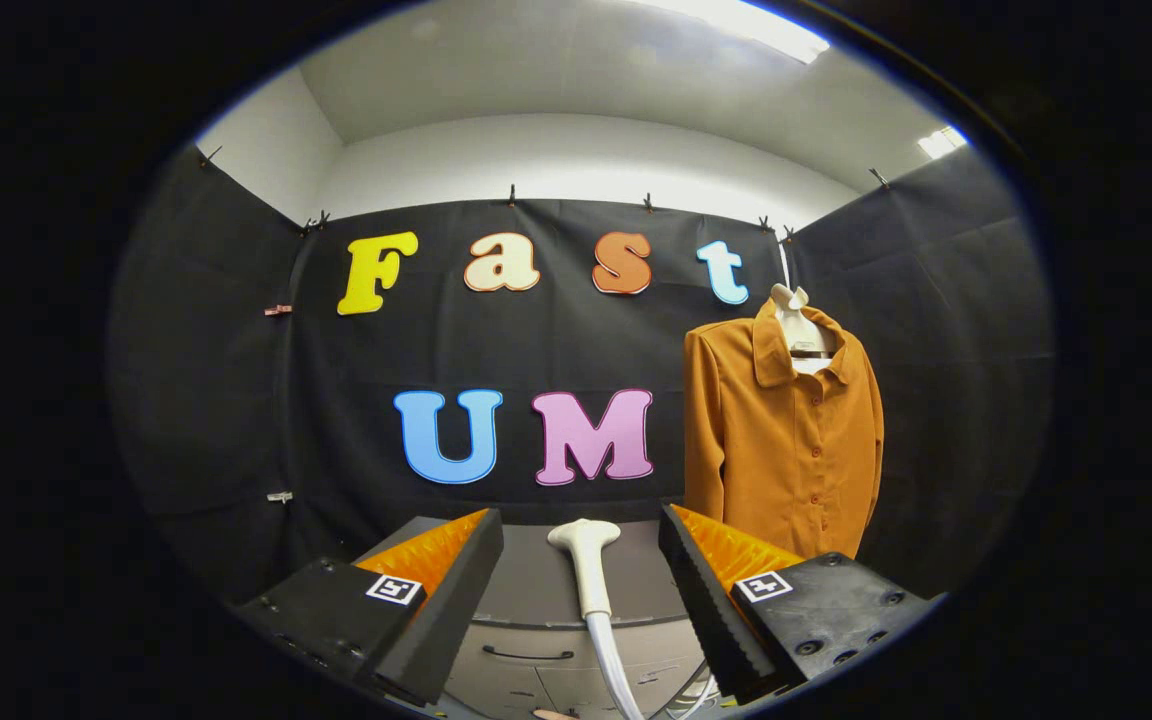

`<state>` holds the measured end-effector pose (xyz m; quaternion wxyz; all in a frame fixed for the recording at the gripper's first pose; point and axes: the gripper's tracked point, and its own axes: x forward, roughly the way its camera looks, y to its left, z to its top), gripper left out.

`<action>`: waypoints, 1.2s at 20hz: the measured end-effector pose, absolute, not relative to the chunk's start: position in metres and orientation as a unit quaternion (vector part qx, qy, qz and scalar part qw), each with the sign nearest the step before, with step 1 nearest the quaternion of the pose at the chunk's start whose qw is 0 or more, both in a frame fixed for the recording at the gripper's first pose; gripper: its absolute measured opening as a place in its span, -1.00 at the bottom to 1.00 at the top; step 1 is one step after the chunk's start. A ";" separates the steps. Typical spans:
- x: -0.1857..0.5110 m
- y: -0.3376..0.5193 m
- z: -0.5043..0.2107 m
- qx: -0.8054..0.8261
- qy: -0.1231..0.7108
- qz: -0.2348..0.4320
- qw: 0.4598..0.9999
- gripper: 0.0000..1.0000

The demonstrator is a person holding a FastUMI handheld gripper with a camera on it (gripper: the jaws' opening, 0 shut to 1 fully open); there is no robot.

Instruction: Iron the clothes twice with a garment steamer, once on the left side and once on the right side.

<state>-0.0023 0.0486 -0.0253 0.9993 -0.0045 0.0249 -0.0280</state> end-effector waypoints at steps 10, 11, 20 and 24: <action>0.061 0.046 -0.075 -0.007 0.087 -0.013 0.996 0.96; 0.073 0.044 -0.083 -0.006 0.097 -0.011 0.995 0.96; 0.153 0.030 -0.158 0.007 0.197 0.008 0.980 0.96; 0.170 0.028 -0.187 0.013 0.238 0.009 0.971 0.97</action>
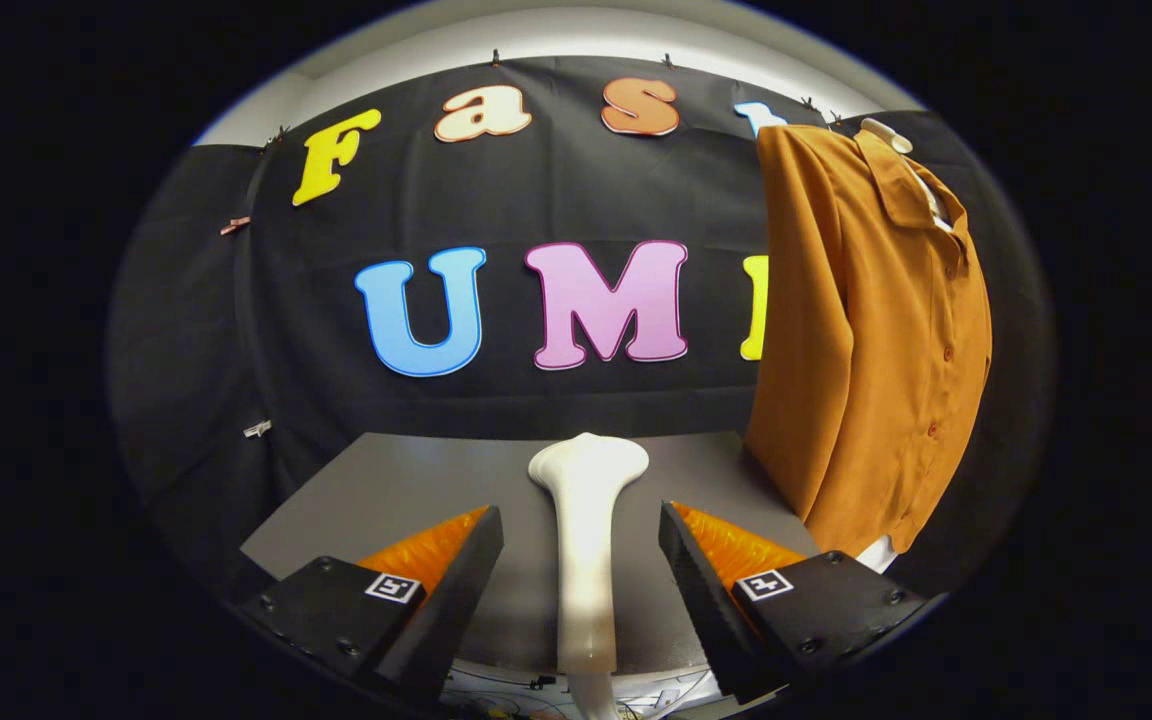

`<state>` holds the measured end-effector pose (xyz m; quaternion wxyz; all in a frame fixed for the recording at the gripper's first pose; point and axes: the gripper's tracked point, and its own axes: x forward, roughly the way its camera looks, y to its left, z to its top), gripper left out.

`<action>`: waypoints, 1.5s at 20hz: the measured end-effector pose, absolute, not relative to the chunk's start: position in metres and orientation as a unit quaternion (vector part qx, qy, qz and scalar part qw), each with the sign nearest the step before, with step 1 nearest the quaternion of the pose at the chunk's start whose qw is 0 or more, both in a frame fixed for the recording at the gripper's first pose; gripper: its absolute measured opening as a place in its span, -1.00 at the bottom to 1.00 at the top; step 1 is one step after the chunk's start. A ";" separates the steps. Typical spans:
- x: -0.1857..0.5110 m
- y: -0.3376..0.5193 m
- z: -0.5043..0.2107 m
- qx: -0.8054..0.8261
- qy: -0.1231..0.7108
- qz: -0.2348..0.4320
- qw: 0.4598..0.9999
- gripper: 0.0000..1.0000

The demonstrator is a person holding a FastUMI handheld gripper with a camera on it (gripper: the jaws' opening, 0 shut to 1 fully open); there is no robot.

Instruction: Iron the clothes twice with a garment steamer, once on the left side and once on the right side.

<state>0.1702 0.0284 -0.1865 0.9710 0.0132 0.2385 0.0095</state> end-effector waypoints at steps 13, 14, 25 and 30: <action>0.195 0.032 -0.245 0.013 0.333 0.007 0.943 0.93; 0.195 0.032 -0.248 0.015 0.340 0.007 0.940 0.94; 0.195 0.031 -0.264 0.003 0.381 0.003 0.924 0.37; 0.197 0.030 -0.266 -0.005 0.384 0.009 0.923 -0.16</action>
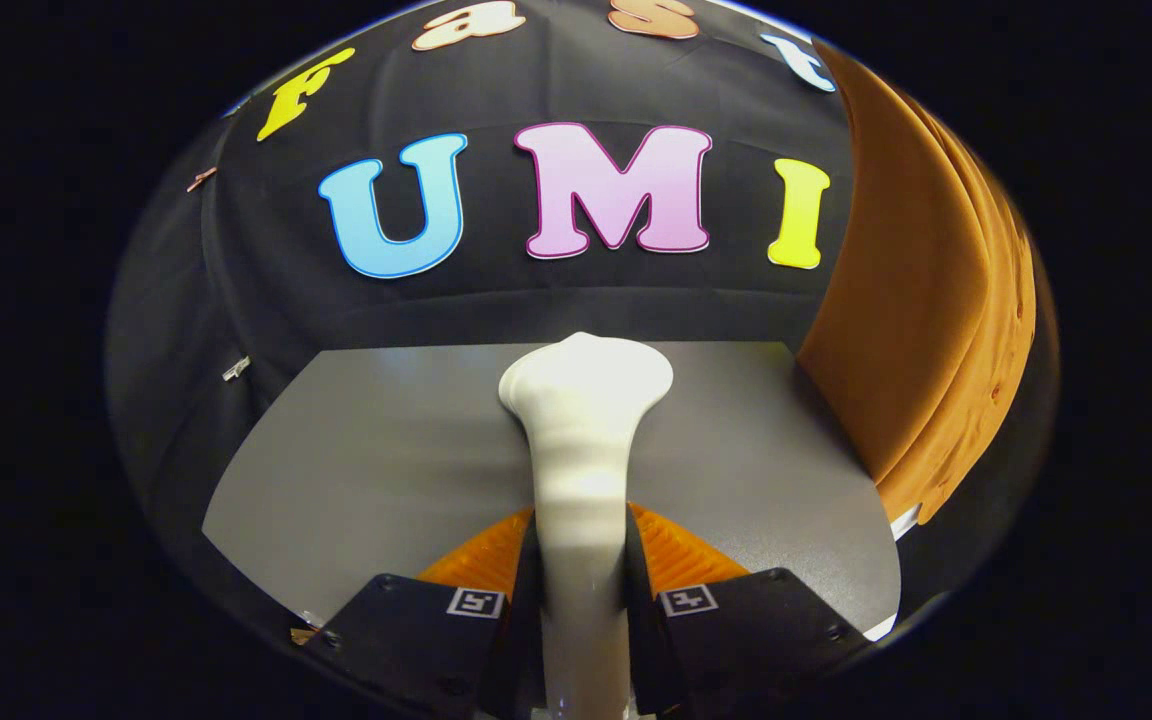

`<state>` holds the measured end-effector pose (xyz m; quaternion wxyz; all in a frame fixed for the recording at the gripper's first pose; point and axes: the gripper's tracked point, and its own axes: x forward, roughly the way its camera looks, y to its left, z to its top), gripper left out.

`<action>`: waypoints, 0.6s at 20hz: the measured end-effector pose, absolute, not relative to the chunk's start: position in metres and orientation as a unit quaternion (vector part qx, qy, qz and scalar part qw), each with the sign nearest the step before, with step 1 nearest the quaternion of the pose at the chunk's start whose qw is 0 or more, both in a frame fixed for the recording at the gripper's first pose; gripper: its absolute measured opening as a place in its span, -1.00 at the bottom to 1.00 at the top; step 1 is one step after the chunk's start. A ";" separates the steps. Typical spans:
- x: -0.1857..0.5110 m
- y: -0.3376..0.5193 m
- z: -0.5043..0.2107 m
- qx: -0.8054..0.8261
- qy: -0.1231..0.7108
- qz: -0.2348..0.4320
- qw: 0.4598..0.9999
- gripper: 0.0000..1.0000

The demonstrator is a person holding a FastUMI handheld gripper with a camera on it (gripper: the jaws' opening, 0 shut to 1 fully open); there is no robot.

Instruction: Iron the clothes twice with a garment steamer, once on the left side and once on the right side.

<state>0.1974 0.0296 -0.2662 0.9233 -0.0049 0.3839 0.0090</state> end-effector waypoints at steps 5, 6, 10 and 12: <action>0.196 0.038 -0.259 -0.007 0.374 0.034 0.927 -0.17; 0.195 0.039 -0.256 -0.003 0.370 0.037 0.928 -0.17; 0.189 0.037 -0.232 0.001 0.341 0.038 0.939 -0.17; 0.182 0.041 -0.212 0.005 0.319 0.045 0.947 -0.17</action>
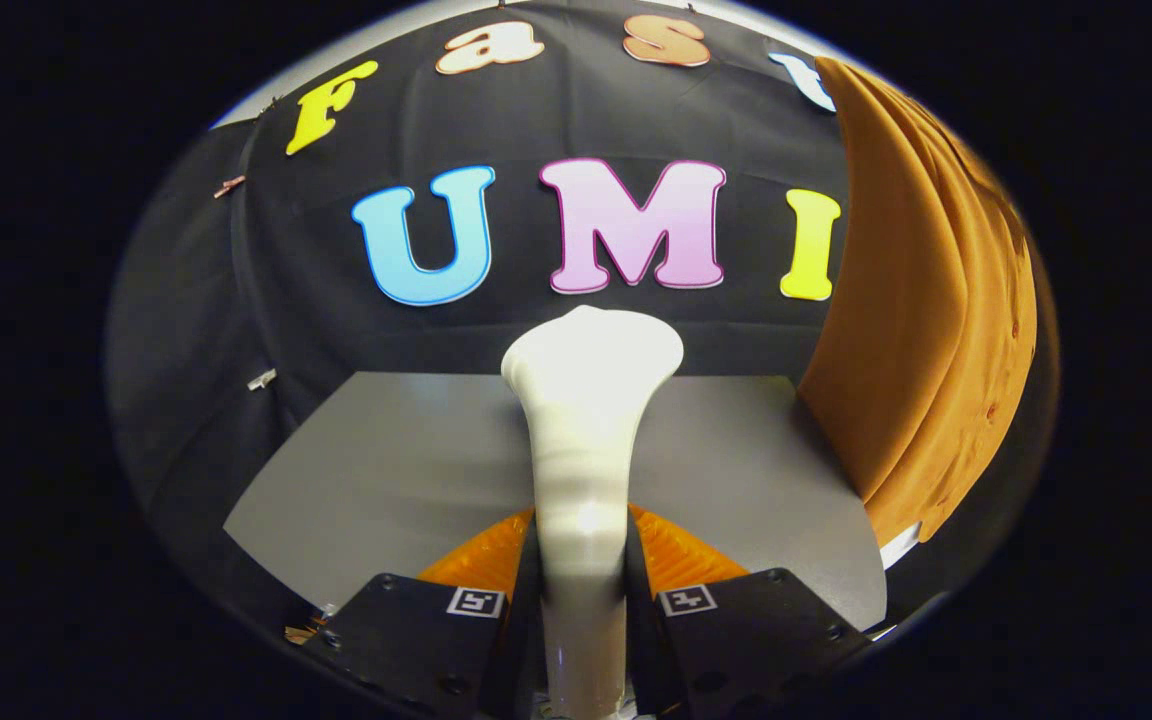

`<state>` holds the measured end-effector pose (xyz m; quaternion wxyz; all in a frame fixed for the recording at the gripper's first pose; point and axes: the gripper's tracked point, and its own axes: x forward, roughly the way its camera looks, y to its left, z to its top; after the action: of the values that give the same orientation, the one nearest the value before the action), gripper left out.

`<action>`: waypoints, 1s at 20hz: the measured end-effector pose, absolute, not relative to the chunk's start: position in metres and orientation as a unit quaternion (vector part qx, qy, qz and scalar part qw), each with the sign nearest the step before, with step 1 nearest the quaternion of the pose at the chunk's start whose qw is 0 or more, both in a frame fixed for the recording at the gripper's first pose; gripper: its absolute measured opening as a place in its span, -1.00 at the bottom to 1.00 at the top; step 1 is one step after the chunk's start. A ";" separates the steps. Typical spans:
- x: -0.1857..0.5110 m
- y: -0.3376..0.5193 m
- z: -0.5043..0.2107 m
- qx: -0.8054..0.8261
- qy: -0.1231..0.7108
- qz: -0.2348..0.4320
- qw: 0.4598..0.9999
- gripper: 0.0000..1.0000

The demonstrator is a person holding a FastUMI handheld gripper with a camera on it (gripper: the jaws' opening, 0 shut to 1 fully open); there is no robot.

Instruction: Iron the clothes twice with a garment steamer, once on the left side and once on the right side.

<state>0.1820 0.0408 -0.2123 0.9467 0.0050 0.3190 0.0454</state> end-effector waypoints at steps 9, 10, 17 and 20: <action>0.117 0.040 -0.151 0.040 0.263 0.023 0.964 -0.18; 0.110 0.042 -0.147 0.042 0.259 0.023 0.965 -0.18; 0.060 0.021 -0.111 0.039 0.220 -0.005 0.975 -0.19; 0.048 -0.010 -0.095 0.026 0.198 -0.023 0.980 -0.18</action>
<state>0.0482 -0.0097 -0.0953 0.9797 0.0256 0.1976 -0.0233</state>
